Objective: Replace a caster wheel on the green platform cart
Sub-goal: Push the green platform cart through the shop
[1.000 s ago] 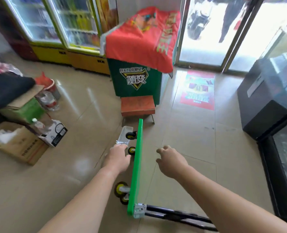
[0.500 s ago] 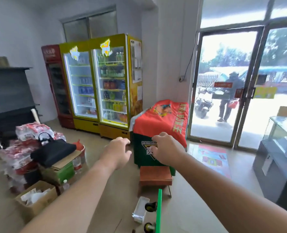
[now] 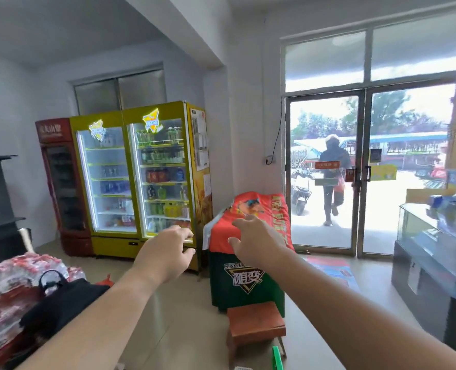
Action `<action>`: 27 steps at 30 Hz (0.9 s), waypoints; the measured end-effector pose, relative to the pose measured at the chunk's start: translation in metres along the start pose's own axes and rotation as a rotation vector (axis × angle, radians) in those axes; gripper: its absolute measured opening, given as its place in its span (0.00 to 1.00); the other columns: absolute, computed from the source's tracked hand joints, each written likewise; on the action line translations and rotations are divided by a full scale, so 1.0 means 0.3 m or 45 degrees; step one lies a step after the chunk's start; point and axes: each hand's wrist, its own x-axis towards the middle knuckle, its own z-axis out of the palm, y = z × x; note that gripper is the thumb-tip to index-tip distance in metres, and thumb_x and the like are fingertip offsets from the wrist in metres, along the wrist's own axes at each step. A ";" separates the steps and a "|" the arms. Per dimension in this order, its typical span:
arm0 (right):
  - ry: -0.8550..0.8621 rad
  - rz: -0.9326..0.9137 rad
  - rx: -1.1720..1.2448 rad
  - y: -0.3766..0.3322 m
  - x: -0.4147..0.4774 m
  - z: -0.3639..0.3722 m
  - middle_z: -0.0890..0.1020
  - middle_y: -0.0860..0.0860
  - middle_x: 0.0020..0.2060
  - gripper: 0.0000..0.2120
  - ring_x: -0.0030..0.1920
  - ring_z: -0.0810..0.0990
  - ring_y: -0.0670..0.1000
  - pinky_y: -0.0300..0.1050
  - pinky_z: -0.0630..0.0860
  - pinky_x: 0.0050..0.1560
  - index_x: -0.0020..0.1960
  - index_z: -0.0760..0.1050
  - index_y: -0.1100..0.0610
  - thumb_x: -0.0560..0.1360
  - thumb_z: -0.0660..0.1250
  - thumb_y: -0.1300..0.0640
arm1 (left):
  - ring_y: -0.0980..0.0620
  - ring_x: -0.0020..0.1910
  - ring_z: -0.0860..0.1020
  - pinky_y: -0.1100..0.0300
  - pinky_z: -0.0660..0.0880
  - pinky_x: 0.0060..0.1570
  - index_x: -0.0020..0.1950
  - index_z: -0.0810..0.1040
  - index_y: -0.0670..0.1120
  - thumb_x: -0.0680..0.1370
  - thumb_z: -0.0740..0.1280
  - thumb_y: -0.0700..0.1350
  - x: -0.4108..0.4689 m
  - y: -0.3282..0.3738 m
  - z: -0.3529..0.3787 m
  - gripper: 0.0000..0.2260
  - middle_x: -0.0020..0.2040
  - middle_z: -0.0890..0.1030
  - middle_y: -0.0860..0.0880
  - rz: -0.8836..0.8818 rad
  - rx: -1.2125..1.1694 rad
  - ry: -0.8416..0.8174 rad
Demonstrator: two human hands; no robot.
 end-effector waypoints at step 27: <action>-0.010 -0.060 -0.035 -0.079 0.955 0.556 0.76 0.53 0.63 0.20 0.61 0.78 0.57 0.51 0.79 0.58 0.69 0.72 0.53 0.80 0.63 0.47 | 0.48 0.67 0.77 0.52 0.77 0.62 0.74 0.74 0.52 0.83 0.65 0.52 0.780 -0.657 0.313 0.19 0.73 0.75 0.51 -0.018 -0.013 -0.064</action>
